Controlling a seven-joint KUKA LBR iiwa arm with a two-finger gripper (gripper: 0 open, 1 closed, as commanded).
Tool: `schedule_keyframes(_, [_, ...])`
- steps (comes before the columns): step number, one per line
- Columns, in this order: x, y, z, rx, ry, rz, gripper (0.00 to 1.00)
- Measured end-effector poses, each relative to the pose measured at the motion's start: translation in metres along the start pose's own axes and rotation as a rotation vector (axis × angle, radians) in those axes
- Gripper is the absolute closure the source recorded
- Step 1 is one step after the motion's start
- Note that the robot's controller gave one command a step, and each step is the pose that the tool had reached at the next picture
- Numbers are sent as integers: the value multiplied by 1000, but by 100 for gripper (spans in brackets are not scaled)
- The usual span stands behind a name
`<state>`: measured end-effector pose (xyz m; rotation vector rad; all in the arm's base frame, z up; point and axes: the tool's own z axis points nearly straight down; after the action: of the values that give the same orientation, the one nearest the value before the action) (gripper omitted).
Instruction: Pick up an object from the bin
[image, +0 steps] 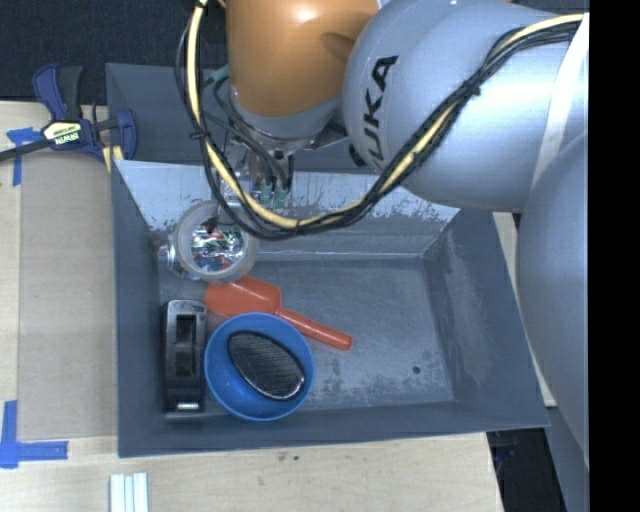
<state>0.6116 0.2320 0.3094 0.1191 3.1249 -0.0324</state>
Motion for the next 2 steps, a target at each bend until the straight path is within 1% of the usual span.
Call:
schedule_keyframes(1, [25,-5,81,1,4,-384,100])
schedule_keyframes(2, [26,-8,111,0,2,-311,100])
